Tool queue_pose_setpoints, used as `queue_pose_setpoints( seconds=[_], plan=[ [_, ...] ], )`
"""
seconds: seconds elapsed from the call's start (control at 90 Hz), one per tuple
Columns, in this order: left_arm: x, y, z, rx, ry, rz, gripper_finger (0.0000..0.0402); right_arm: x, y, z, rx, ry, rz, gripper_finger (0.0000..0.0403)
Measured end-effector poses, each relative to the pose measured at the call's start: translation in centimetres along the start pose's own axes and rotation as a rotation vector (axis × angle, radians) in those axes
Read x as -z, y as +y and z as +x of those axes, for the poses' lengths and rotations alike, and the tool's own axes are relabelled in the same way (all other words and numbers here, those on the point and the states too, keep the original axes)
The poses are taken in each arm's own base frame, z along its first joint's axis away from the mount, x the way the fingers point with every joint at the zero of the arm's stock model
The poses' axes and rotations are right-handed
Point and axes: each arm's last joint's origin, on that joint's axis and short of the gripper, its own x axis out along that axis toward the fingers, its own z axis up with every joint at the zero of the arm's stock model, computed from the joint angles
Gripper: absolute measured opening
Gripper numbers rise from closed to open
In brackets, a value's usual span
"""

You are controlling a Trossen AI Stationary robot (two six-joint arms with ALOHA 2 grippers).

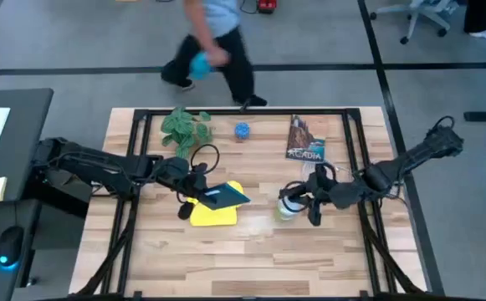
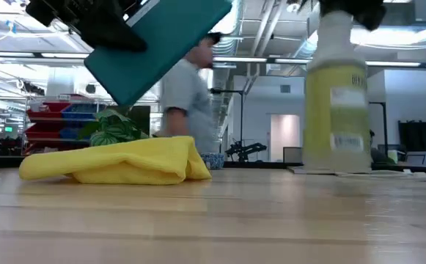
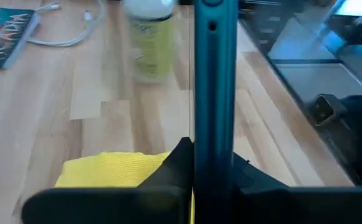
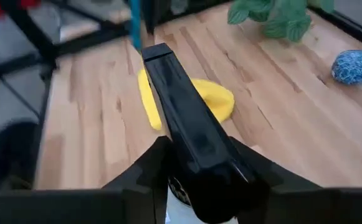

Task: Apply microfiber cloth
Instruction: Spray the blue tablet with the white spray bottle

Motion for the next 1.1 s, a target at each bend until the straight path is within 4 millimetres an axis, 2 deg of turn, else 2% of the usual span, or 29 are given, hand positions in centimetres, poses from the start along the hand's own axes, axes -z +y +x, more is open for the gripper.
queue_pose_setpoints(
  seconds=[0.189, 0.378, 0.489, 0.6, 0.767, 0.956, 1.022, 1.1],
  plan=[
    [0.1, -1.4, 0.1, -0.195, -0.02, -0.022, 0.0009, 0.2, 4.4, 0.6, 0.098, 0.027, 0.074, 0.0105],
    [0.4, -3.0, -0.1, -0.433, -0.106, -0.15, 0.0009, -0.1, 8.7, 2.5, 0.266, 0.065, 0.129, 0.0105],
    [2.0, -3.4, 0.0, -0.575, -0.188, -0.321, 0.0009, 0.4, 11.0, 4.2, 0.35, 0.032, 0.128, 0.0105],
    [4.3, -4.1, 0.3, -0.595, -0.281, -0.45, 0.0009, 1.4, 12.8, 6.2, 0.407, 0.021, 0.124, 0.0105],
    [6.3, -4.9, 0.4, -0.546, -0.418, -0.522, 0.0009, 2.4, 14.0, 8.2, 0.477, -0.039, 0.145, 0.0105],
    [6.1, -5.2, 0.3, -0.516, -0.472, -0.509, 0.0009, 2.6, 14.5, 8.7, 0.49, -0.06, 0.123, 0.0107],
    [6.0, -5.3, 0.2, -0.52, -0.476, -0.494, 0.0009, 2.6, 14.8, 8.4, 0.475, -0.036, 0.07, 0.014],
    [5.8, -5.3, 0.2, -0.513, -0.483, -0.482, 0.0009, 2.6, 15.2, 8.1, 0.454, 0.025, -0.042, 0.0205]
  ],
)
